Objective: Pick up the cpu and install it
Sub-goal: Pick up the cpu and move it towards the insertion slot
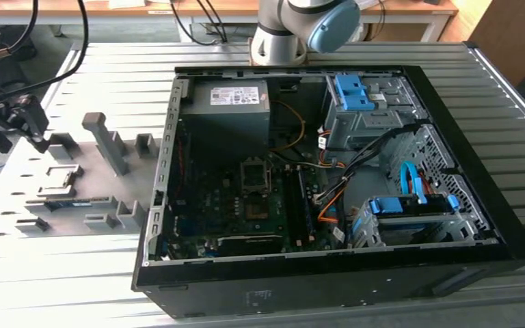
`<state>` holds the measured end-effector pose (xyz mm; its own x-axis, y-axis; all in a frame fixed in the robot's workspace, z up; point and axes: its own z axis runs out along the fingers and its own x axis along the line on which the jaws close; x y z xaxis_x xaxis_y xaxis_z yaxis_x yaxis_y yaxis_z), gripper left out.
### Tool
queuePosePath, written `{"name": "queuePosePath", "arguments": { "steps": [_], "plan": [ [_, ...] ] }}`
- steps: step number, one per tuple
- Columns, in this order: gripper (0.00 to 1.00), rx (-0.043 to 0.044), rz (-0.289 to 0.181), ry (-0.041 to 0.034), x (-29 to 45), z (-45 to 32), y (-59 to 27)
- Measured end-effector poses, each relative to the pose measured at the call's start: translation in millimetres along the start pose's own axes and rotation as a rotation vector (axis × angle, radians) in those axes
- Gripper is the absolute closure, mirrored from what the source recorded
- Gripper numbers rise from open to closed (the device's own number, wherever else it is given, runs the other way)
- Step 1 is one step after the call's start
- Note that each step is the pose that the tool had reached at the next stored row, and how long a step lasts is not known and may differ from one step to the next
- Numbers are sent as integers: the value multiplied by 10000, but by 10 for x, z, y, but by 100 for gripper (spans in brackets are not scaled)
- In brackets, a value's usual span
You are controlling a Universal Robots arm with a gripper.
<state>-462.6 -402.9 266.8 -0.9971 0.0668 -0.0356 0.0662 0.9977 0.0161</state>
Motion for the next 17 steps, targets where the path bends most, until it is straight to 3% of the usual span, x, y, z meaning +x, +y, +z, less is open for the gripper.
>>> {"name": "queuePosePath", "arguments": {
  "steps": [8,17],
  "plan": [
    [36,-37,-1081,20,-3,27,0],
    [36,-37,-1081,22,-6,67,0]
  ]
}}
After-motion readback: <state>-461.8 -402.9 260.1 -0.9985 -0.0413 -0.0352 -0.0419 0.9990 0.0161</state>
